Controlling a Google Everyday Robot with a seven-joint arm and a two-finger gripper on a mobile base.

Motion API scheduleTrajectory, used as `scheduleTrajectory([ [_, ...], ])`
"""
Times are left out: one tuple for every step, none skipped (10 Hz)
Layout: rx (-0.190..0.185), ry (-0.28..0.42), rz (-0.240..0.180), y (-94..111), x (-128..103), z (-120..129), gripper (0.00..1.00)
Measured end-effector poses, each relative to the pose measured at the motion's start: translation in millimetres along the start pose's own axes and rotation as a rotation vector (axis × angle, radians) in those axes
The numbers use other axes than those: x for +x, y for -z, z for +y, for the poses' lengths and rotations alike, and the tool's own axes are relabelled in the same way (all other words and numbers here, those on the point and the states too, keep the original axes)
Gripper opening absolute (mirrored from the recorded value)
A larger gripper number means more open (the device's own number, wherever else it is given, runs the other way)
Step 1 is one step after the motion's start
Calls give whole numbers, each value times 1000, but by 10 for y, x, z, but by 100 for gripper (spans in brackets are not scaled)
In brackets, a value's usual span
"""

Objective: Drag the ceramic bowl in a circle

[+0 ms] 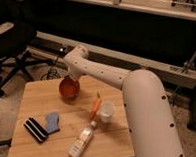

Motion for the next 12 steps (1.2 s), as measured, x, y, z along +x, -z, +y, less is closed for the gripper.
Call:
scheduleTrajectory([
  [-42,-13,-8,-62,-51,192,0],
  [-67,-28,-20,-138,-117,319,0],
  [-86,-53,-40,-237,-237,447,0],
  [-103,-81,-65,-315,-388,580,0],
  [-115,-109,-85,-375,-534,696,0],
  [-126,-134,-98,-400,-666,803,0],
  [-142,-163,-114,-384,-848,949,0],
  [-156,-181,-121,-328,-990,1055,0],
  [-172,-196,-126,-231,-1146,1145,0],
  [-186,-204,-125,-131,-1283,1203,0],
  [-196,-200,-125,-40,-1411,1193,0],
  [-200,-185,-125,25,-1493,1129,0],
])
